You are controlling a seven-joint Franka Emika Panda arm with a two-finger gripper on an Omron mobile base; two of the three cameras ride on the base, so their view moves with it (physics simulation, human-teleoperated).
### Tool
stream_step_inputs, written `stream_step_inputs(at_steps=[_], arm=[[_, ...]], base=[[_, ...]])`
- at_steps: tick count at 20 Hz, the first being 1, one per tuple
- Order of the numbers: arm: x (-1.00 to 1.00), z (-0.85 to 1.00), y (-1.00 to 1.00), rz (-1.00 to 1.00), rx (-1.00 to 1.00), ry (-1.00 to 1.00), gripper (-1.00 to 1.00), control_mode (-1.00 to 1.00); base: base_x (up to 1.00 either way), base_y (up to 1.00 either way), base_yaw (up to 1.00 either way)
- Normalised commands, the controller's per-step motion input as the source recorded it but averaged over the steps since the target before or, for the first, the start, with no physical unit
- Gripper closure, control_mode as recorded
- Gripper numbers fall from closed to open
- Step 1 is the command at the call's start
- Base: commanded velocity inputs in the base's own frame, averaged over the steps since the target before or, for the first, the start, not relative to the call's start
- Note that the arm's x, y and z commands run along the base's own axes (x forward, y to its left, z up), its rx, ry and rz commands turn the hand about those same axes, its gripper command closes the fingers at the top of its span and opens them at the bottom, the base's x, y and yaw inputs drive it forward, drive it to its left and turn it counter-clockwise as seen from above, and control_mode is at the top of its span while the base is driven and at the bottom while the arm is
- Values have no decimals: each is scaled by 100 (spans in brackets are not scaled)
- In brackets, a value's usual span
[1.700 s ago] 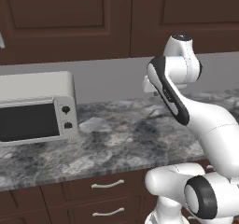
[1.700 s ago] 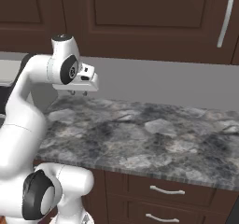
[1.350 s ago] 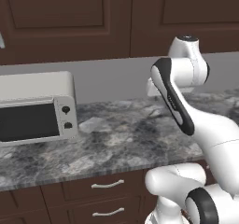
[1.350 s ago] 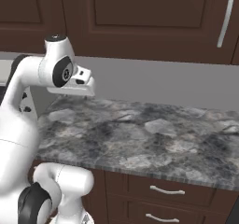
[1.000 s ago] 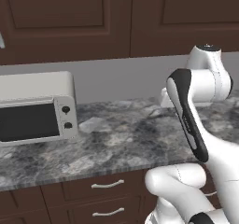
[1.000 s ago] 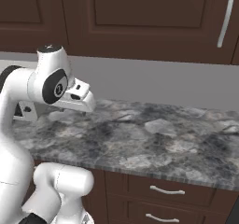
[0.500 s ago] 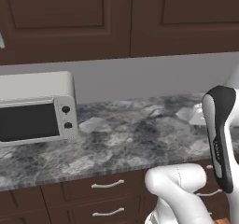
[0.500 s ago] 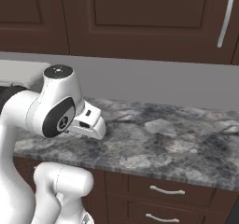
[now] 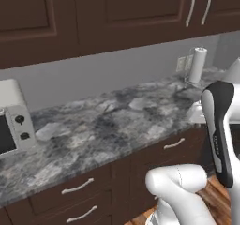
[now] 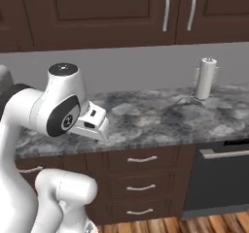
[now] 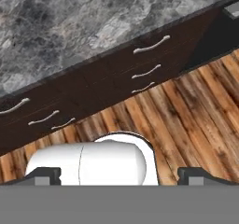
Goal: Four empty soda cans are scattered around the kitchen. Gather all the cans and cluster them next to the stove for recycling.
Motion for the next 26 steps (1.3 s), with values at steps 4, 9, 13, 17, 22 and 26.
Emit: stream_step_inputs(at_steps=[4,9,13,17,22,26], arm=[[0,0,0,0,0,0,-100,100],[0,0,0,0,0,0,-100,100],[0,0,0,0,0,0,-100,100],[0,0,0,0,0,0,-100,100],[0,0,0,0,0,0,-100,100],[0,0,0,0,0,0,-100,100]], base=[[-46,-31,-58],[-14,-50,-59],[0,-32,-79],[0,1,-99],[0,2,-100],[0,0,-99]])
